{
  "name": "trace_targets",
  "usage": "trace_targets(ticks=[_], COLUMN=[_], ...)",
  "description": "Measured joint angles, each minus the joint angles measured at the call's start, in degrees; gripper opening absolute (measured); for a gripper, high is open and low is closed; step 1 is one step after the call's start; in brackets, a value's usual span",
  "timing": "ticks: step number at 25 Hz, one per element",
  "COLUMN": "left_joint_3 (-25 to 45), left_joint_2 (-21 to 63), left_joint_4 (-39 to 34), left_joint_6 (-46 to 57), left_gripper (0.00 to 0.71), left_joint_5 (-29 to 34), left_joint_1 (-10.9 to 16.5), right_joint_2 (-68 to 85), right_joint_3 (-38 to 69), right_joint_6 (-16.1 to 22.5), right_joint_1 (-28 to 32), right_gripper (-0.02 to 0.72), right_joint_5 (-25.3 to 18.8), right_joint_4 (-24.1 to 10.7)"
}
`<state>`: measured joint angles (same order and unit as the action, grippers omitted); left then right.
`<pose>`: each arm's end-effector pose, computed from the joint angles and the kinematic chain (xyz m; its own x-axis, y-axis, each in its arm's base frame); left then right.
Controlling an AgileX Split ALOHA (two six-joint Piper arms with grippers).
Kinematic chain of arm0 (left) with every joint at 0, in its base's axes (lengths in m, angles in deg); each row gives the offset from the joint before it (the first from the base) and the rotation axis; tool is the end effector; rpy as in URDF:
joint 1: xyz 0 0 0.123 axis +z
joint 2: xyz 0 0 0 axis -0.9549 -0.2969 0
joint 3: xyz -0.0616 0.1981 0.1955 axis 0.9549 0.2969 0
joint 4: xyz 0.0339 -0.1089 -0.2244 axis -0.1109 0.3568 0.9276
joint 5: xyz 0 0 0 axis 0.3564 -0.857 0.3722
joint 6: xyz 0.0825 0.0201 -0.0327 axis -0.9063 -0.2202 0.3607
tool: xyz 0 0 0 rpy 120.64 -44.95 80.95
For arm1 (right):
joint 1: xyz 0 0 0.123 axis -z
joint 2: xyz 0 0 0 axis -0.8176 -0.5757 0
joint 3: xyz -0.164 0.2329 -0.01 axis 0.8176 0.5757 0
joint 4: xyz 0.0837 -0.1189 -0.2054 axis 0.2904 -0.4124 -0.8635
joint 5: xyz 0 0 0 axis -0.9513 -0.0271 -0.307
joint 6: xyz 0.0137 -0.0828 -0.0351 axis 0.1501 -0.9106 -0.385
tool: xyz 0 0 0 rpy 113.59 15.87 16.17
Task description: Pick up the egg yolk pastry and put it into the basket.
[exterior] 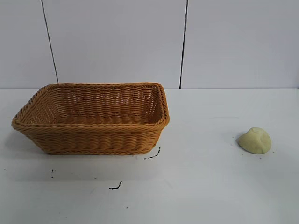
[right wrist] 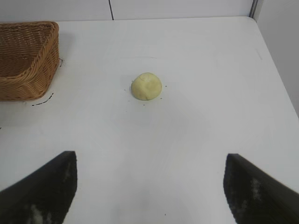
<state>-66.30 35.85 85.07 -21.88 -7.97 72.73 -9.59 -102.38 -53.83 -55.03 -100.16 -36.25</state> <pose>-0.0063 0.0000 0.2772 -0.4534 0.0810 -0.8876 0.0368 0.9967 0.0722 -0.0026 0.0017 0.2762 -0.4353 0.0012 -0.9003 -0.0187 0.9998 0.0104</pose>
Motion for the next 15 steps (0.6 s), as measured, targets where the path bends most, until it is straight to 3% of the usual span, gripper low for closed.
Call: trace_targets(ticks=[11,15], left_joint_3=[0.0,0.0], left_joint_2=[0.0,0.0], left_joint_4=[0.0,0.0], left_joint_6=[0.0,0.0], left_gripper=[0.697,0.697], left_joint_5=[0.0,0.0], left_joint_1=[0.0,0.0], right_joint_2=[0.0,-4.3], right_joint_3=[0.0,-2.3], right_joint_6=[0.0,0.0], right_joint_1=[0.0,0.0], right_gripper=[0.617,0.675], right_joint_5=[0.0,-0.5], right_joint_4=[0.0,0.1])
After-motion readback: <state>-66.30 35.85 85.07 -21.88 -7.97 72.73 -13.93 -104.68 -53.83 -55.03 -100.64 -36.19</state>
